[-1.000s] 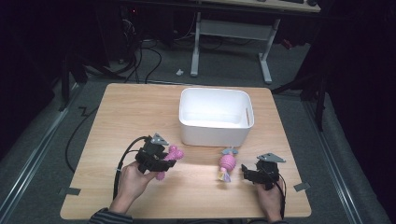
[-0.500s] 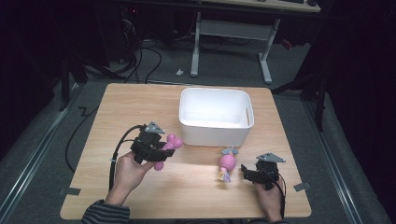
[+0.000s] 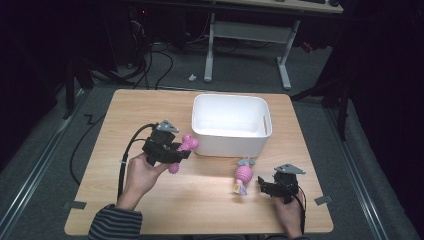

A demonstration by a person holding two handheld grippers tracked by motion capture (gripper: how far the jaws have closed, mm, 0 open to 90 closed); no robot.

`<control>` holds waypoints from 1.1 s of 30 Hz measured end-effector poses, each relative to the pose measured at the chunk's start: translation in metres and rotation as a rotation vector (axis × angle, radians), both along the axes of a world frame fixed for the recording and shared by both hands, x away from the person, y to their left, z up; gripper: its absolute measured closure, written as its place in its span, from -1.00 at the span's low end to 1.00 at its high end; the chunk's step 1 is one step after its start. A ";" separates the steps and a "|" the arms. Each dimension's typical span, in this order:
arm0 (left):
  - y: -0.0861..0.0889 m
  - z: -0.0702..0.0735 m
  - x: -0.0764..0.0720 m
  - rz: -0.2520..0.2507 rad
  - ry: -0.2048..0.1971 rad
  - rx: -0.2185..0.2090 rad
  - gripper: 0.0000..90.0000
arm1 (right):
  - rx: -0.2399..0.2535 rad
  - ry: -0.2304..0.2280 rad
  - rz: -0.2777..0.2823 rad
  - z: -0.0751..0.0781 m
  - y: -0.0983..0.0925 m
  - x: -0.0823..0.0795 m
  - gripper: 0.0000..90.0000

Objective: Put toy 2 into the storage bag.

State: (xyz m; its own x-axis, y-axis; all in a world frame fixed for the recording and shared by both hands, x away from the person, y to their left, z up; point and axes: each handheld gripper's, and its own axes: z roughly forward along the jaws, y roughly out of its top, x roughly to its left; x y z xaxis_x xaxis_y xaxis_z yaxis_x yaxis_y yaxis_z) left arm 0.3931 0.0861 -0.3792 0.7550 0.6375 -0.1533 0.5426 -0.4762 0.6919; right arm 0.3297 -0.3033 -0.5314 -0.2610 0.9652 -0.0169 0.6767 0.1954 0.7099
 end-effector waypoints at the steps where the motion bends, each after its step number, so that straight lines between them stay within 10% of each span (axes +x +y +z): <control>1: 0.000 0.001 0.001 -0.001 -0.001 0.000 0.30 | -0.001 0.001 0.001 0.000 0.000 0.000 -0.60; 33: -0.025 0.043 0.033 -0.052 -0.027 0.011 0.30 | -0.003 0.000 0.015 0.000 0.001 0.000 -0.60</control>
